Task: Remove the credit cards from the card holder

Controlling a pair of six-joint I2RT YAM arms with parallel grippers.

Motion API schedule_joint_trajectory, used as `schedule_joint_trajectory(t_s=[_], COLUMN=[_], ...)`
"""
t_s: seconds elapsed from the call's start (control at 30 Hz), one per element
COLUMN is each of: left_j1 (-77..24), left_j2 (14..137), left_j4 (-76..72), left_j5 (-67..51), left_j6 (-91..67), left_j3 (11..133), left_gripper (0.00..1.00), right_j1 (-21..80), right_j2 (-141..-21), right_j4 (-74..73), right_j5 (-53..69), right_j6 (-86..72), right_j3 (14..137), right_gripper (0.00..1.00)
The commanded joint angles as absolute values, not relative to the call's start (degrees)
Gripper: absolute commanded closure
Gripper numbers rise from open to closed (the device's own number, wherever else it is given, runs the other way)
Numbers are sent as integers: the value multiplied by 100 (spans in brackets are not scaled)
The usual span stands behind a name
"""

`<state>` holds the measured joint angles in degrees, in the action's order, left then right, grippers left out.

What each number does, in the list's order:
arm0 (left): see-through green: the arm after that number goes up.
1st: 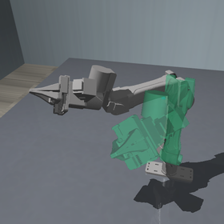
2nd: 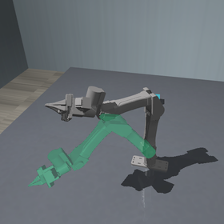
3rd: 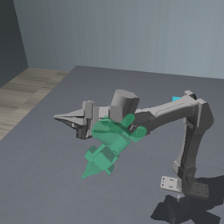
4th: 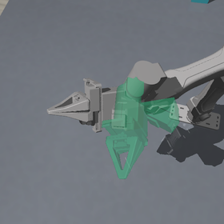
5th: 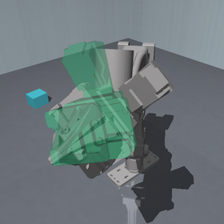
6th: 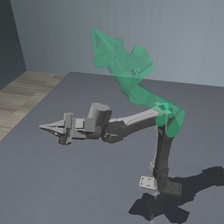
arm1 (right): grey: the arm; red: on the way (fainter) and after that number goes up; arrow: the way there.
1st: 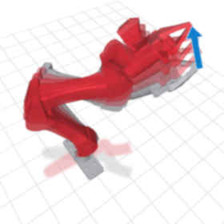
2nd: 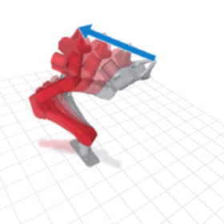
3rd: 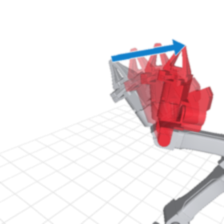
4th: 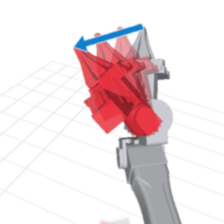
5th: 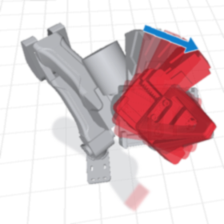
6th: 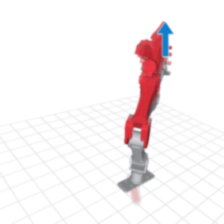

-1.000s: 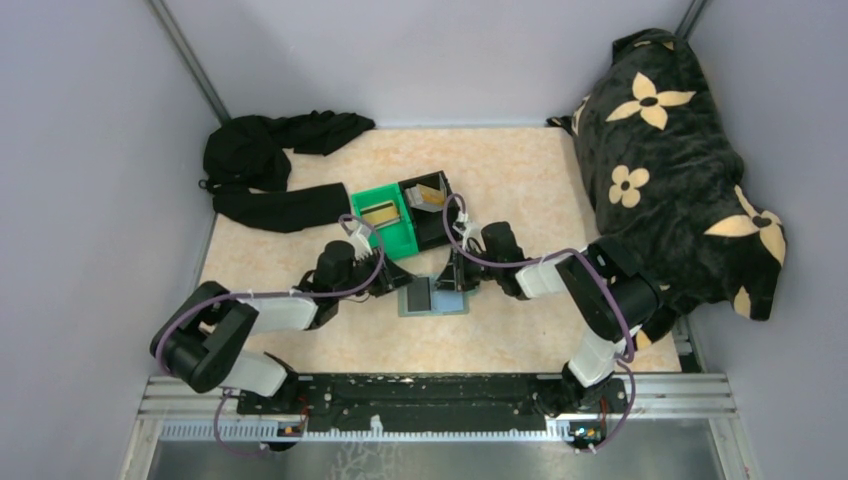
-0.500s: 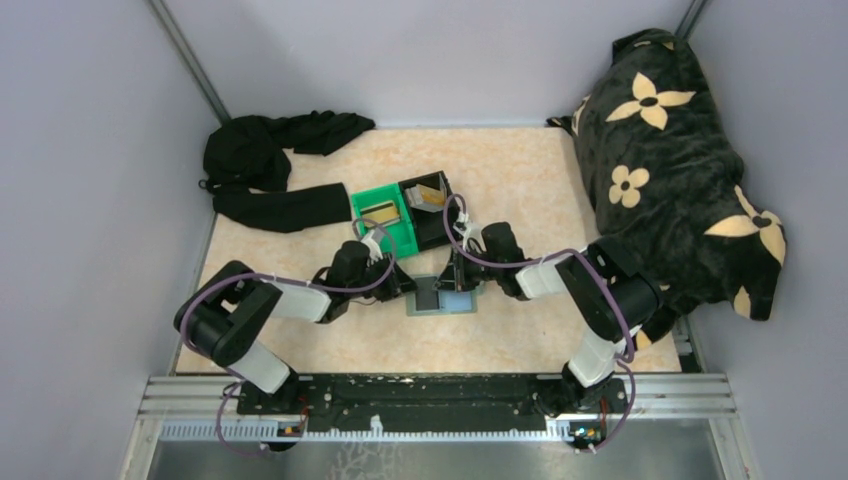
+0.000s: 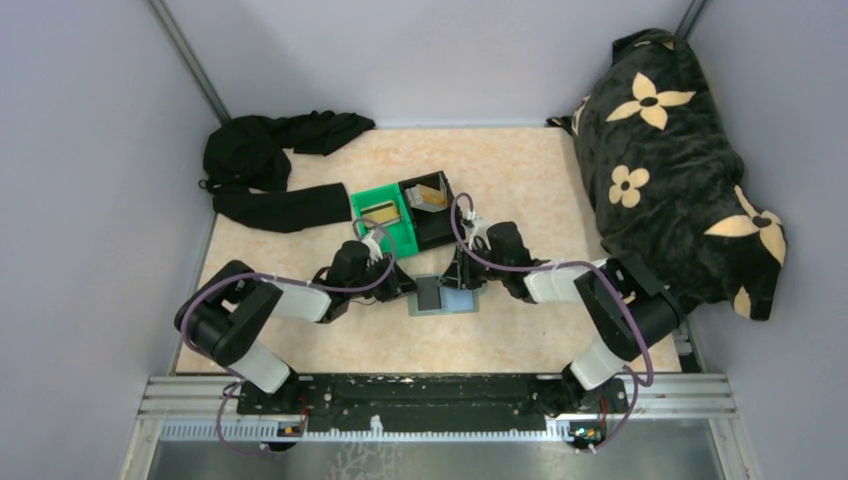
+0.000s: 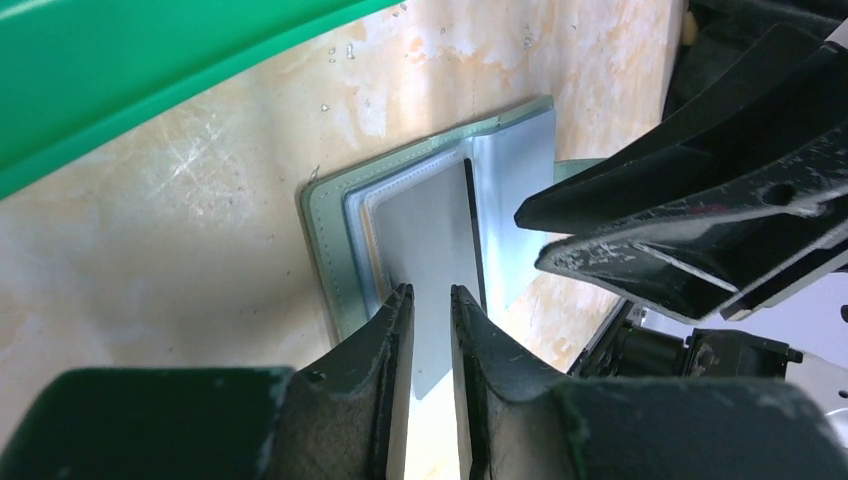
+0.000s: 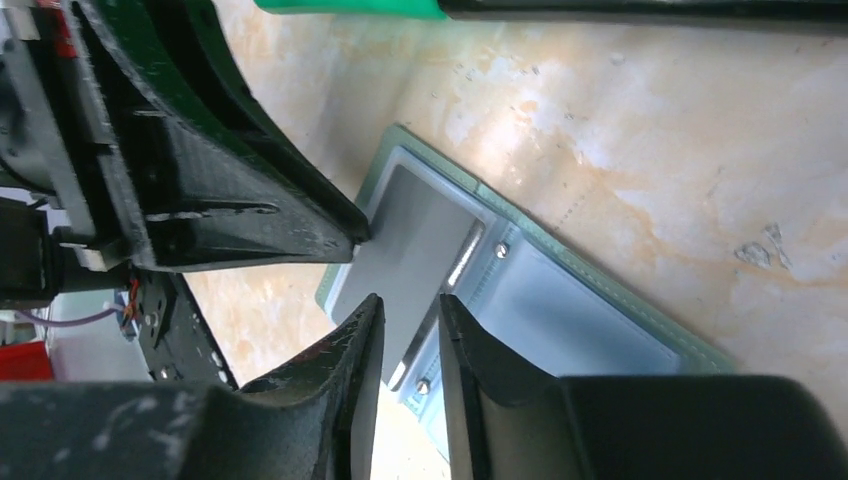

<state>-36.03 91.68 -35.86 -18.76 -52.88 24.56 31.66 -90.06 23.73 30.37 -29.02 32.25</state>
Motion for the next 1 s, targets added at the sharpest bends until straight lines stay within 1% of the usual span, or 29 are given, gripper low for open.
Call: schedule_joint_trajectory(t_s=[0.0, 0.1, 0.13, 0.33, 0.6, 0.73, 0.77, 0.9, 0.97], left_j1=[-3630, -3632, -3637, -3643, -3680, -3700, -3700, -3700, -3700], left_j2=[8808, 8617, 8569, 8666, 9314, 9470, 9484, 9523, 9527], left_j4=[-3035, -2749, -2680, -2632, -3224, -3332, -3331, -3322, -3322], left_j5=[-1830, -1684, -1649, -1620, -1873, -1969, -1954, -1943, -1958], left_j6=[-5172, -5136, -5133, -5137, -5329, -5372, -5375, -5383, -5383], left_j3=[2384, 2384, 2381, 2391, 2467, 2546, 2558, 2540, 2519], left_gripper=[74, 74, 74, 73, 74, 74, 74, 74, 74], right_j1=[3103, 3103, 3111, 3107, 3108, 3106, 3106, 3103, 3103], right_j2=[-9081, -9263, -9304, -9417, -9414, -9637, -9622, -9411, -9176], right_j4=[2331, 2457, 2479, 2540, 2543, 2635, 2637, 2574, 2489], right_j5=[2926, 2955, 2947, 3002, 3087, 3161, 3157, 3062, 3020], right_j6=[-2725, -2773, -2778, -2789, -2797, -2834, -2845, -2855, -2850], right_j3=[3304, 3279, 3280, 3302, 3288, 3242, 3228, 3172, 3156], right_gripper=[78, 97, 100, 100, 100, 100, 99, 80, 74])
